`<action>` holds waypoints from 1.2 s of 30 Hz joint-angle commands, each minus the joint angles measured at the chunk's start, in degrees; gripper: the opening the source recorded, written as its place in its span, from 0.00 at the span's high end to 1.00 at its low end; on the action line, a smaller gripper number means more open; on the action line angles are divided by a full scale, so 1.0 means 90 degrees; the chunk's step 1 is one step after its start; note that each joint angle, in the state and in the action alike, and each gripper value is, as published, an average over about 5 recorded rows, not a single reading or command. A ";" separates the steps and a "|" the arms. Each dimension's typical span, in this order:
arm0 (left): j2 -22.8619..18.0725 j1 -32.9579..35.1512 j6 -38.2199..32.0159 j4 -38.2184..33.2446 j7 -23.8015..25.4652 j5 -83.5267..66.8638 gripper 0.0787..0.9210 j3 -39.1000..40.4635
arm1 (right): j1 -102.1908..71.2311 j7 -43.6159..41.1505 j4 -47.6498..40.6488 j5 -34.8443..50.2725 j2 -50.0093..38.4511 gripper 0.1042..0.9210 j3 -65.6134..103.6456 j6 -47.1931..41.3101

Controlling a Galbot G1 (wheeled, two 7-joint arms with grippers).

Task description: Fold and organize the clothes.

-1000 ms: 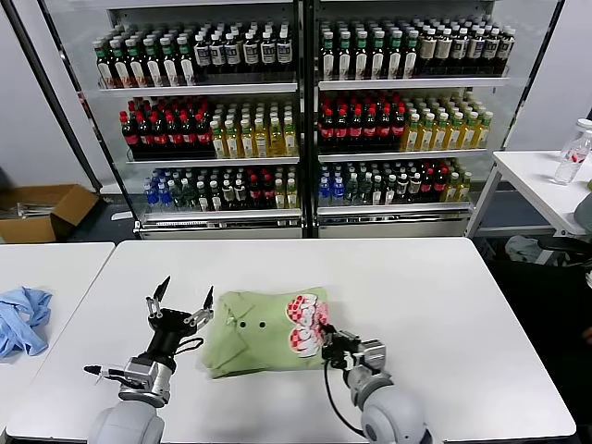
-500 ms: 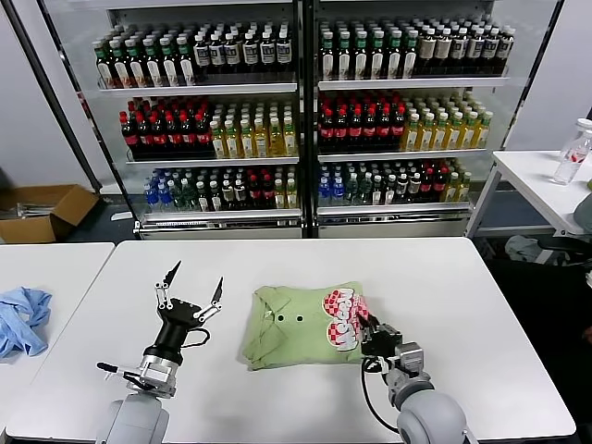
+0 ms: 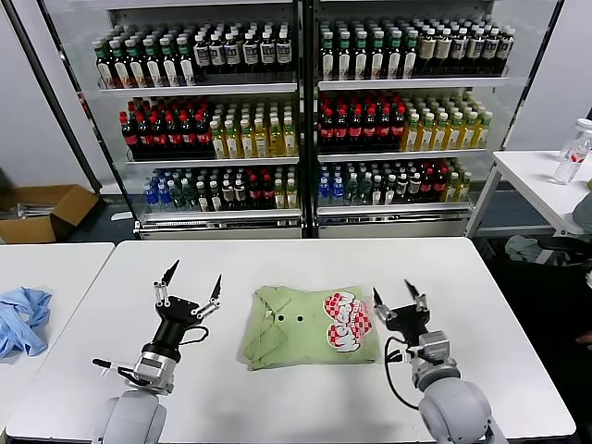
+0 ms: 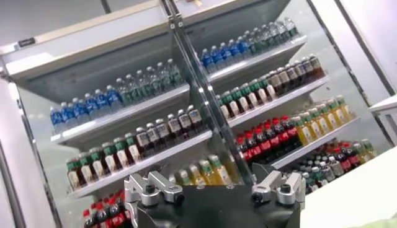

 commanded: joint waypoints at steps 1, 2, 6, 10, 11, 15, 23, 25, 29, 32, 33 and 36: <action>-0.0005 -0.0056 0.0212 0.0063 0.0063 -0.0339 0.12 -0.0039 | 0.0357 -0.0072 -0.0481 -0.0352 -0.0070 0.24 0.0409 0.0577; -0.0011 -0.0055 0.0215 0.0068 0.0064 -0.0342 0.12 -0.0042 | 0.0371 -0.0072 -0.0517 -0.0350 -0.0075 0.21 0.0404 0.0591; -0.0027 -0.0023 0.0226 0.0073 0.0063 -0.0340 0.12 -0.0053 | 0.0396 -0.0066 -0.0587 -0.0334 -0.0070 0.13 0.0356 0.0624; -0.0009 -0.0022 0.0248 0.0085 0.0063 -0.0345 0.12 -0.0052 | 0.0470 -0.0078 -0.0668 -0.0459 -0.0052 0.12 0.0344 0.0566; -0.0001 -0.0034 0.0258 0.0095 0.0062 -0.0349 0.12 -0.0045 | 0.0502 -0.0096 -0.0710 -0.0529 -0.0050 0.12 0.0351 0.0565; 0.0037 -0.0112 0.0333 0.0158 0.0029 -0.0381 0.12 0.0023 | 0.0652 -0.0157 -0.0970 -0.0779 -0.0035 0.12 0.0367 0.0757; 0.0116 -0.0333 0.0464 0.0288 0.0029 -0.0508 0.12 0.0086 | 0.0705 -0.0128 -0.1203 -0.1074 -0.0006 0.12 0.0370 0.1177; 0.0115 -0.0399 0.0440 0.0339 0.0058 -0.0529 0.12 0.0089 | 0.0709 -0.0112 -0.1242 -0.1126 -0.0005 0.12 0.0364 0.1260; 0.0059 -0.0466 0.0262 0.0480 0.0072 -0.0467 0.12 0.0080 | 0.0777 -0.0086 -0.1360 -0.1312 0.0025 0.12 0.0360 0.1440; 0.0030 -0.0456 0.0203 0.0551 0.0054 -0.0414 0.12 0.0081 | 0.0880 -0.0069 -0.1514 -0.1434 0.0071 0.12 0.0381 0.1545; 0.0031 -0.0460 0.0208 0.0555 0.0049 -0.0416 0.12 0.0080 | 0.0906 -0.0069 -0.1555 -0.1444 0.0081 0.12 0.0379 0.1559; 0.0043 -0.0483 0.0219 0.0557 0.0041 -0.0424 0.12 0.0072 | 0.0935 -0.0073 -0.1609 -0.1443 0.0100 0.12 0.0360 0.1572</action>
